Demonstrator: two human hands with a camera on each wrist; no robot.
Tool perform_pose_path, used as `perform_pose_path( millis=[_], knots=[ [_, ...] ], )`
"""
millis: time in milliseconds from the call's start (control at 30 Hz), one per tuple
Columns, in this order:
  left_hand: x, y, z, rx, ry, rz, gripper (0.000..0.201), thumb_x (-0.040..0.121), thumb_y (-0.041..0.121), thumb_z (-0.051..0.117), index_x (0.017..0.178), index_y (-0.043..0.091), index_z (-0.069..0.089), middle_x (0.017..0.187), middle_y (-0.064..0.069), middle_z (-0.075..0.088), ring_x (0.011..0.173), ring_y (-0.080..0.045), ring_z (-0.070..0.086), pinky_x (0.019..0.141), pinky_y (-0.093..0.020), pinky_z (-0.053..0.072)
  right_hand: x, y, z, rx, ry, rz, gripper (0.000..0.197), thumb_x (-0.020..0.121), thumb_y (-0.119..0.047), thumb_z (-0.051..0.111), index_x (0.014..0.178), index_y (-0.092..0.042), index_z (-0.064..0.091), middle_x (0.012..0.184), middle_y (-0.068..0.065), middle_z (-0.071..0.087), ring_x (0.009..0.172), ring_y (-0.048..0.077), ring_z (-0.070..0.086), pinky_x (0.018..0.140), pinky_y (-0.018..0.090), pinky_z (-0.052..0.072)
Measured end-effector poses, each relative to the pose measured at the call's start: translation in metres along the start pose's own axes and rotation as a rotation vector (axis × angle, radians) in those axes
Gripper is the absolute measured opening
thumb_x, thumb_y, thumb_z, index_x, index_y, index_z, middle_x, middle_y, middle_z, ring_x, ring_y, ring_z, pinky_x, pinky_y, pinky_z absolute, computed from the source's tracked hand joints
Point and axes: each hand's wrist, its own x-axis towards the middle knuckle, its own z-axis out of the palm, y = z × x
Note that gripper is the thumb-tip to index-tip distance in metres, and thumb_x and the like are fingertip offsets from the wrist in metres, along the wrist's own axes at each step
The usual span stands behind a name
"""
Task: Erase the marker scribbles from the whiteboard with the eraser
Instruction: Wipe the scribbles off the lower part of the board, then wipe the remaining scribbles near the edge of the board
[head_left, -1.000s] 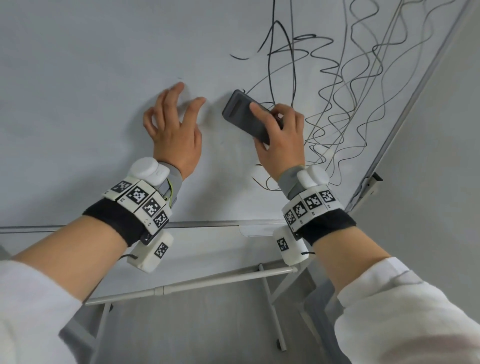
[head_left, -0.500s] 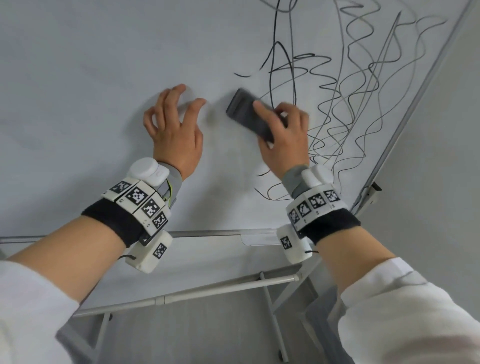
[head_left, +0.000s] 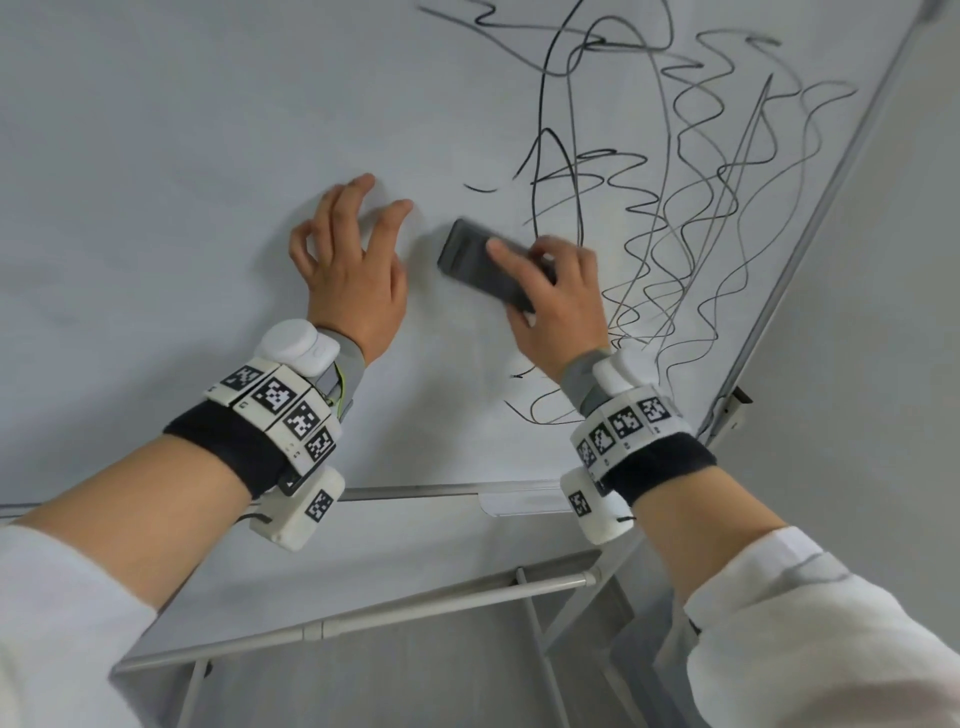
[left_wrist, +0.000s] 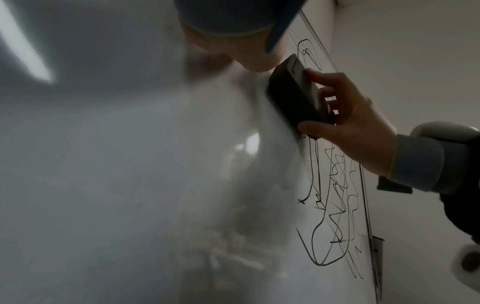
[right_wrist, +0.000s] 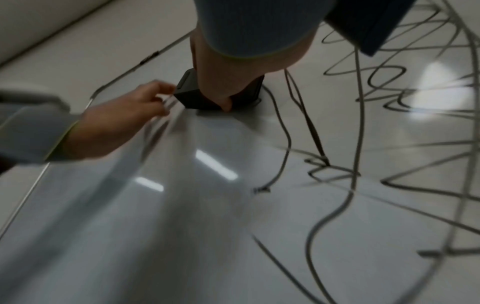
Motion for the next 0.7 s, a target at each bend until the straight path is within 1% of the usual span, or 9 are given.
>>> perform_pose_path(
  millis=[67, 133, 233, 333, 433, 500, 600, 700],
  knots=[
    [0.003, 0.001, -0.001, 0.011, 0.007, 0.005, 0.052, 0.077, 0.007, 0.042, 0.126, 0.026, 0.044, 0.143, -0.010, 0.036, 0.131, -0.031, 0.027, 0.100, -0.047, 0.021, 0.018, 0.007, -0.008, 0.006, 0.086, 0.114, 0.064, 0.075, -0.009, 0.068, 0.131, -0.029, 0.043, 0.111, 0.017, 0.051, 0.097, 0.028, 0.037, 0.084, 0.036, 0.044],
    [0.006, 0.002, -0.002, 0.012, 0.012, 0.006, 0.052, 0.077, 0.008, 0.042, 0.126, 0.026, 0.044, 0.143, -0.010, 0.035, 0.131, -0.031, 0.027, 0.100, -0.047, 0.021, 0.031, 0.010, -0.012, -0.007, 0.143, 0.173, 0.062, 0.077, -0.012, 0.065, 0.132, -0.028, 0.042, 0.110, 0.017, 0.051, 0.096, 0.030, 0.041, 0.083, 0.039, 0.047],
    [0.008, 0.002, -0.003, 0.016, 0.028, 0.000, 0.052, 0.077, 0.008, 0.042, 0.126, 0.026, 0.045, 0.143, -0.009, 0.036, 0.131, -0.030, 0.028, 0.099, -0.047, 0.022, 0.030, 0.002, -0.008, 0.000, 0.144, 0.166, 0.063, 0.076, -0.011, 0.065, 0.132, -0.026, 0.042, 0.110, 0.019, 0.051, 0.094, 0.033, 0.043, 0.083, 0.042, 0.047],
    [0.011, 0.005, -0.002, 0.013, 0.039, -0.001, 0.052, 0.077, 0.009, 0.039, 0.126, 0.026, 0.046, 0.142, -0.010, 0.037, 0.130, -0.029, 0.026, 0.099, -0.046, 0.022, 0.020, -0.007, -0.003, 0.018, 0.074, 0.086, 0.065, 0.074, -0.007, 0.067, 0.132, -0.025, 0.043, 0.113, 0.018, 0.050, 0.098, 0.029, 0.037, 0.084, 0.039, 0.045],
    [0.013, 0.006, -0.001, 0.009, 0.047, 0.007, 0.052, 0.077, 0.009, 0.039, 0.125, 0.026, 0.046, 0.141, -0.009, 0.038, 0.128, -0.027, 0.025, 0.097, -0.046, 0.022, 0.024, -0.003, -0.007, -0.012, 0.040, 0.010, 0.063, 0.075, -0.008, 0.066, 0.132, -0.025, 0.044, 0.113, 0.017, 0.052, 0.099, 0.028, 0.037, 0.082, 0.038, 0.046],
    [0.015, 0.006, -0.001, 0.003, 0.051, 0.009, 0.051, 0.077, 0.009, 0.040, 0.125, 0.026, 0.046, 0.141, -0.010, 0.038, 0.127, -0.026, 0.025, 0.097, -0.046, 0.023, 0.033, 0.002, -0.013, -0.027, 0.080, 0.043, 0.061, 0.075, -0.009, 0.066, 0.132, -0.023, 0.048, 0.112, 0.017, 0.052, 0.099, 0.028, 0.037, 0.082, 0.038, 0.047],
    [0.021, 0.004, -0.006, 0.001, 0.057, 0.003, 0.051, 0.078, 0.009, 0.041, 0.126, 0.025, 0.046, 0.142, -0.010, 0.037, 0.130, -0.029, 0.028, 0.098, -0.046, 0.021, 0.048, 0.005, -0.018, -0.035, 0.169, 0.156, 0.059, 0.076, -0.010, 0.066, 0.132, -0.019, 0.051, 0.110, 0.018, 0.052, 0.095, 0.032, 0.044, 0.083, 0.039, 0.047],
    [0.026, 0.001, -0.009, -0.002, 0.053, 0.003, 0.052, 0.078, 0.009, 0.039, 0.127, 0.024, 0.046, 0.143, -0.010, 0.036, 0.131, -0.030, 0.027, 0.100, -0.045, 0.020, 0.049, -0.006, -0.012, -0.019, 0.170, 0.175, 0.061, 0.076, -0.011, 0.066, 0.134, -0.017, 0.049, 0.111, 0.019, 0.051, 0.093, 0.033, 0.045, 0.084, 0.039, 0.046]
  ],
)
